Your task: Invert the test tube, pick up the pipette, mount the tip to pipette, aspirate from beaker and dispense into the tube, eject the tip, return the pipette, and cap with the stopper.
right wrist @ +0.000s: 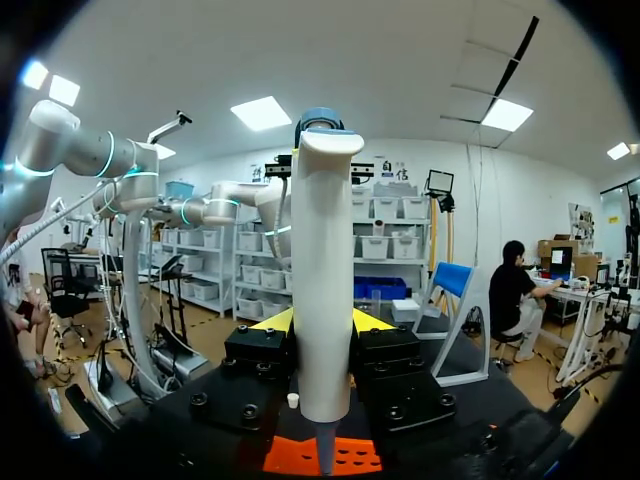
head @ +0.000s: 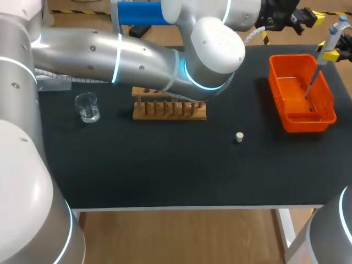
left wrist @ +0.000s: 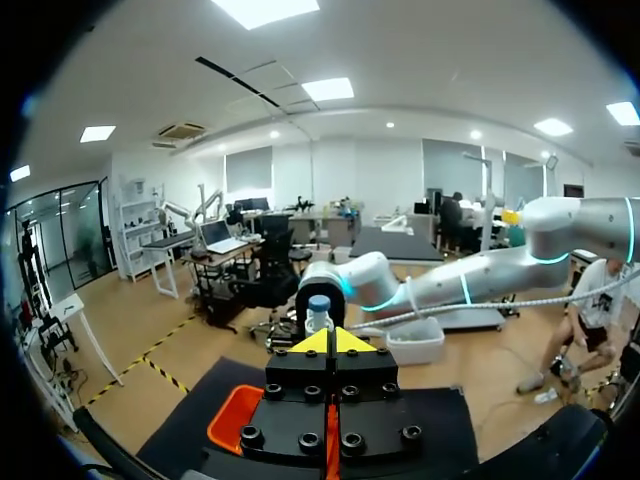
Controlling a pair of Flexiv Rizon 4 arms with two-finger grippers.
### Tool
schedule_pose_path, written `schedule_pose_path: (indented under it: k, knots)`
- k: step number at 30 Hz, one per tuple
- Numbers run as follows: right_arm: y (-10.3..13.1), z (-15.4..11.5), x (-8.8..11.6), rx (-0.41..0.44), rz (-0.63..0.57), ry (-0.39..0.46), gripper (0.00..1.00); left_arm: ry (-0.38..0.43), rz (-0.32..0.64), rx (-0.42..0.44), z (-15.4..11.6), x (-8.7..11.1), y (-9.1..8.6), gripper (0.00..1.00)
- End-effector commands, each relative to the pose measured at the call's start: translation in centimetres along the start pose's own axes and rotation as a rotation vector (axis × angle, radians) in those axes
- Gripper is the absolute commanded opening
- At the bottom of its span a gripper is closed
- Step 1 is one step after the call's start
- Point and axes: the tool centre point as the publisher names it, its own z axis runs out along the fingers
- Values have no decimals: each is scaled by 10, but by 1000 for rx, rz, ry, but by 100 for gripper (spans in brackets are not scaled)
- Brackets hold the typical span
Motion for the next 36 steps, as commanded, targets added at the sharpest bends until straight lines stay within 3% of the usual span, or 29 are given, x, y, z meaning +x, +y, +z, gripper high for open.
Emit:
schedule_pose_path:
  k: [1, 5, 23, 36]
  knots:
    - [0, -2, -1, 3, 0, 5, 0, 4, 1, 19, 1, -1, 3, 0]
    - [0, -2, -1, 3, 0, 5, 0, 4, 1, 19, 1, -1, 3, 0]
    - [0, -2, -1, 3, 0, 5, 0, 45, -34, 107, 48, 10, 4, 0]
    - [0, -2, -1, 3, 0, 5, 0, 64, -36, 113, 57, 11, 14, 0]
